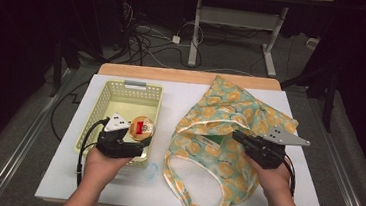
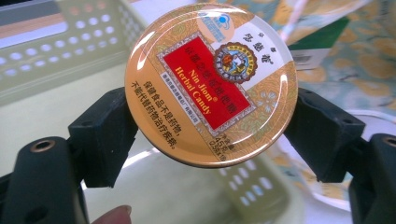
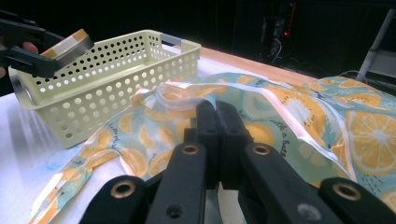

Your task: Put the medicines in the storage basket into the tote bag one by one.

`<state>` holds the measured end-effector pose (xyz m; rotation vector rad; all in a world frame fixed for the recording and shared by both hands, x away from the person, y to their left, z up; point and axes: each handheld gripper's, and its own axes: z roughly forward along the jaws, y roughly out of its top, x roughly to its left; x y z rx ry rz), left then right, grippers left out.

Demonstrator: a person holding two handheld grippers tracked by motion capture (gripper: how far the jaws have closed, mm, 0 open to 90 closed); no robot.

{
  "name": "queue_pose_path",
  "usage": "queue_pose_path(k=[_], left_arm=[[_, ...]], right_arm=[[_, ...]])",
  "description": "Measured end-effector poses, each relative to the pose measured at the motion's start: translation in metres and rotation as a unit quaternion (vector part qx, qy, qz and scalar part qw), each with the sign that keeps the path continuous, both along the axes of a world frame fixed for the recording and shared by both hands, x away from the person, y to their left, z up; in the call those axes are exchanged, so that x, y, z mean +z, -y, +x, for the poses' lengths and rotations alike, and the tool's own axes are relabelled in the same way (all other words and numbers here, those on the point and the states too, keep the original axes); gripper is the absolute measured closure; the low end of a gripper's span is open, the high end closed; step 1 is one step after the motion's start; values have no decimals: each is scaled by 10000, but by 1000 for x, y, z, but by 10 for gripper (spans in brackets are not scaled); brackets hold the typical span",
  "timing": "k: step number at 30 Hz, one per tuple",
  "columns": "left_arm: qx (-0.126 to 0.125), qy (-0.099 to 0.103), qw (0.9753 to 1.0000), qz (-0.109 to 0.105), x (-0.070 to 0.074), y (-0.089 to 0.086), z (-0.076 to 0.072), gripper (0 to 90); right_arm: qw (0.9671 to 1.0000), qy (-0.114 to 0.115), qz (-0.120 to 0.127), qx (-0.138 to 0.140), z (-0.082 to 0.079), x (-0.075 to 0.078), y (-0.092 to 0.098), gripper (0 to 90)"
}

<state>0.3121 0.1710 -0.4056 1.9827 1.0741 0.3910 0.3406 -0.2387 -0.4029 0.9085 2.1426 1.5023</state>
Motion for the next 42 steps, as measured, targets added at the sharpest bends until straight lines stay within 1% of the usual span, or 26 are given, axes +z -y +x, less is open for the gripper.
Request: queue_pose_path(k=[5,7,11,18,21,25,27,30,34,37,42], left_arm=[[-306,86,9995,-11,2,19,-7,197],[-411,130,9991,-52,2,27,-9,197],[-548,137,9984,-49,-1,40,-11,197],[-744,140,9971,37,-8,57,-13,197],[-789,118,9968,28,-12,63,-12,197],[-908,125,9958,65,-15,71,-13,197],[-947,162,9954,41,-16,75,-14,197],[-1036,162,9945,-58,-17,83,-15,197],[-1163,166,9931,-62,-19,96,-17,196],[-1291,144,9915,-114,-23,104,-16,196],[-1382,69,9904,-30,-29,120,-11,196]], right_arm=[[10000,-9,1,2,0,0,0,900],[10000,14,-9,0,0,1,1,900],[10000,61,2,-8,-2,4,2,900],[10000,61,-24,7,-2,4,0,900],[10000,51,-31,7,-2,3,0,900],[10000,40,-31,1,-2,2,-1,900],[10000,51,-33,8,-2,3,-1,900],[10000,67,-38,1,-2,4,-1,900],[9999,93,-58,0,-2,5,-2,900],[10000,88,-33,-3,-3,6,-2,900],[9999,121,17,-1,-2,7,-2,900]])
